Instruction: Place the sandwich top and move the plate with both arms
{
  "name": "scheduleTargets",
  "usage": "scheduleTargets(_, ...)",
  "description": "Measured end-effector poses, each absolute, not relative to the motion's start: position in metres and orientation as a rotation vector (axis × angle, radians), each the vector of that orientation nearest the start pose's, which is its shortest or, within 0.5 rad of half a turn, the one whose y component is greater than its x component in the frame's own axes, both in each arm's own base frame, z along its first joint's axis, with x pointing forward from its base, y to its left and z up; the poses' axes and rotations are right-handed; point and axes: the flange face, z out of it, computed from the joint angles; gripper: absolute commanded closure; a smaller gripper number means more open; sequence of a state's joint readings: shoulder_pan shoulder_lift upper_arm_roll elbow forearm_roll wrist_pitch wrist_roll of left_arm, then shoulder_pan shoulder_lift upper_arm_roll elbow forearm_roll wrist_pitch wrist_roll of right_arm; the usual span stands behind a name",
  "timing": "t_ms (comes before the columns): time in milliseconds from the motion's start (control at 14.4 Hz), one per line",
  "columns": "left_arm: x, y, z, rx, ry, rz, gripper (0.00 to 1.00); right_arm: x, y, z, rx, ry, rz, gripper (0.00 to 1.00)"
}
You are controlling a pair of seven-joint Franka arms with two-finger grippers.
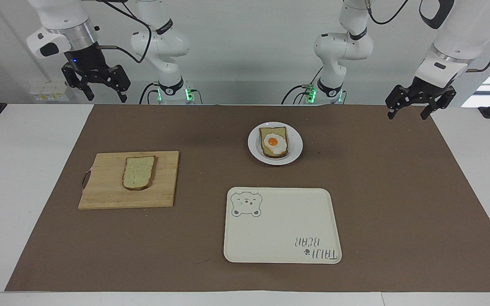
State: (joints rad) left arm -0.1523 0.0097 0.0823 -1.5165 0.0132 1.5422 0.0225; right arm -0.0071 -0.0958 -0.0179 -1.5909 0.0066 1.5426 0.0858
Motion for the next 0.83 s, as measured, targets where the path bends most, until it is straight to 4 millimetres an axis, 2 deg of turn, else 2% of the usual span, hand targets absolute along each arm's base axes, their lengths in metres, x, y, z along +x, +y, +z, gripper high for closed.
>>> scheduleTargets(625,0.5536,-0.0378,0.6419,-3.124,0.146,-0.020,0.00,0.5214,-0.0128,0.6640,-3.126,0.173,-0.074,0.00)
scheduleTargets(833,0.5528,-0.0465,0.6421,-3.127,0.185,-0.021,0.00,0.5214,-0.0128,0.6640,-3.126,0.173,-0.074,0.00)
